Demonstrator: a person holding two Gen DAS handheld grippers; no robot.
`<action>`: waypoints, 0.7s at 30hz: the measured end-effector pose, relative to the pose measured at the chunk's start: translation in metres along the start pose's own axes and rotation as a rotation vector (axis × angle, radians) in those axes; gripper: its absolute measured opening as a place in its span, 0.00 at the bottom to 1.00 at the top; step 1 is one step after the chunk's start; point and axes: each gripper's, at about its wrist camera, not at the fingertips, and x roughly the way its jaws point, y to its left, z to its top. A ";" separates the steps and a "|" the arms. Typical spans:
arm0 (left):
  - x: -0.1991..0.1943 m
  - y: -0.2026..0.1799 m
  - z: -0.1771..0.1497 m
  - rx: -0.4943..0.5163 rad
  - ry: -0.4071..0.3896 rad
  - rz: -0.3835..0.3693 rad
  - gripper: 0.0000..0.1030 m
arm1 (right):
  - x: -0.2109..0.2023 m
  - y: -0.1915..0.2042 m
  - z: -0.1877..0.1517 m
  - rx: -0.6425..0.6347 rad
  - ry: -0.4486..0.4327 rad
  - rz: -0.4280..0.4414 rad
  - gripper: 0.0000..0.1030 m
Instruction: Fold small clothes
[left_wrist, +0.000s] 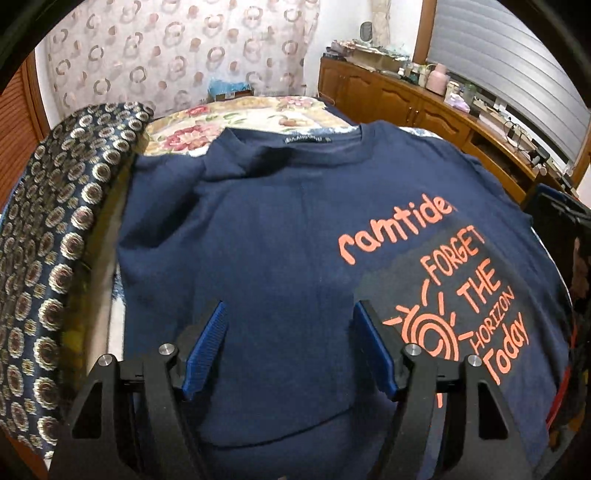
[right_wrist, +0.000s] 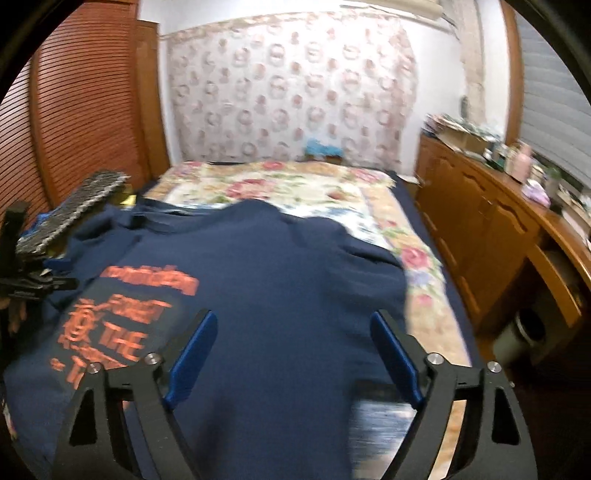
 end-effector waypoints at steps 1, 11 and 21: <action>0.002 -0.001 -0.001 0.001 0.002 0.002 0.70 | 0.001 -0.011 -0.001 0.018 0.010 -0.015 0.80; 0.012 -0.021 -0.001 0.075 -0.010 0.041 0.84 | 0.030 -0.052 -0.007 0.149 0.137 -0.019 0.61; 0.015 -0.021 0.000 0.095 0.006 0.021 0.95 | 0.041 -0.096 -0.002 0.188 0.206 0.059 0.49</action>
